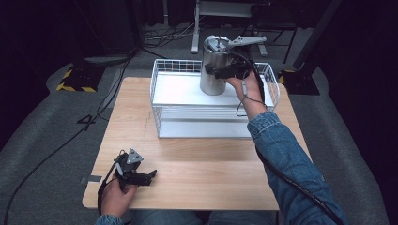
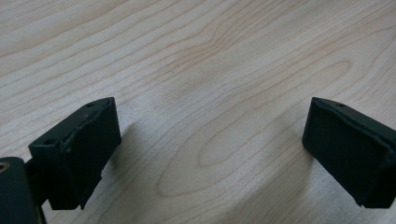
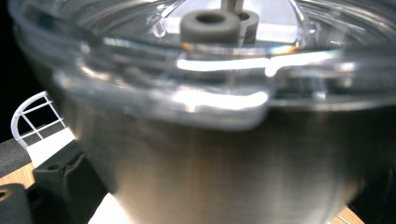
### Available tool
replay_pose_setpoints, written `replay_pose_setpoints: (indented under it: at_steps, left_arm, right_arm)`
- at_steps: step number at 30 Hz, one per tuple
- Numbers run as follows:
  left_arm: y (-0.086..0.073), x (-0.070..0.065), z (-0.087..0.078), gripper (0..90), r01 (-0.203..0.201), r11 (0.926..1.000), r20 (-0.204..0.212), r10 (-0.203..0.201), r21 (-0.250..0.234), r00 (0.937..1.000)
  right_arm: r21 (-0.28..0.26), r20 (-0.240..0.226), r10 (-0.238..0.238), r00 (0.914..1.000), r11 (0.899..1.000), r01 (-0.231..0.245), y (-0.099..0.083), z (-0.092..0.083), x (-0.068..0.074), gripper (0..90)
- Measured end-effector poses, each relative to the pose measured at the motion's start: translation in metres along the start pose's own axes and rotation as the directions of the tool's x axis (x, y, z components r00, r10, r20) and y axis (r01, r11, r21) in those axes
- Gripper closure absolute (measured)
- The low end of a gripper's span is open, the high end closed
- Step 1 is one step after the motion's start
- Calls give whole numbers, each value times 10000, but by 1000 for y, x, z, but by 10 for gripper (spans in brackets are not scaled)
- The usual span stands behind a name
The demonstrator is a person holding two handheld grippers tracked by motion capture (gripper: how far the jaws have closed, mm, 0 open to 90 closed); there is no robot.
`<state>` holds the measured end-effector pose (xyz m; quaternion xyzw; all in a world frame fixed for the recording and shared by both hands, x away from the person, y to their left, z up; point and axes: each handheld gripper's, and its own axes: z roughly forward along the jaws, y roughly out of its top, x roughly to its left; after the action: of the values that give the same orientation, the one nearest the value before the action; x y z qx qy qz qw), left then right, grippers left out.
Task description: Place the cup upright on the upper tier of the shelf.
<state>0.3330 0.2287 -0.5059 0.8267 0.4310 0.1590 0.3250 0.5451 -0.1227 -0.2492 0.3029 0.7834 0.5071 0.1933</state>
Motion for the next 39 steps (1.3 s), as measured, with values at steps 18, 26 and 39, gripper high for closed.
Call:
replay_pose_setpoints:
  at_steps: [18, 26, 39]
  left_arm:
    - [0, 0, 0, 48, -6, 10000, -4, 6, 3, 10000]
    - [-1, 0, -1, 48, 40, 10000, 24, -40, 29, 10000]
    - [-2, -1, -1, 48, 161, 9999, -7, -161, -3, 9999]
  right_arm:
    - [20, -54, 119, 9999, 9999, -119, 0, -5, -2, 0]
    - [-229, -83, 31, 10000, 9997, -33, -2, -24, -4, 0]
    - [-711, -365, -379, 9986, 9968, 352, -8, -81, -18, 0]
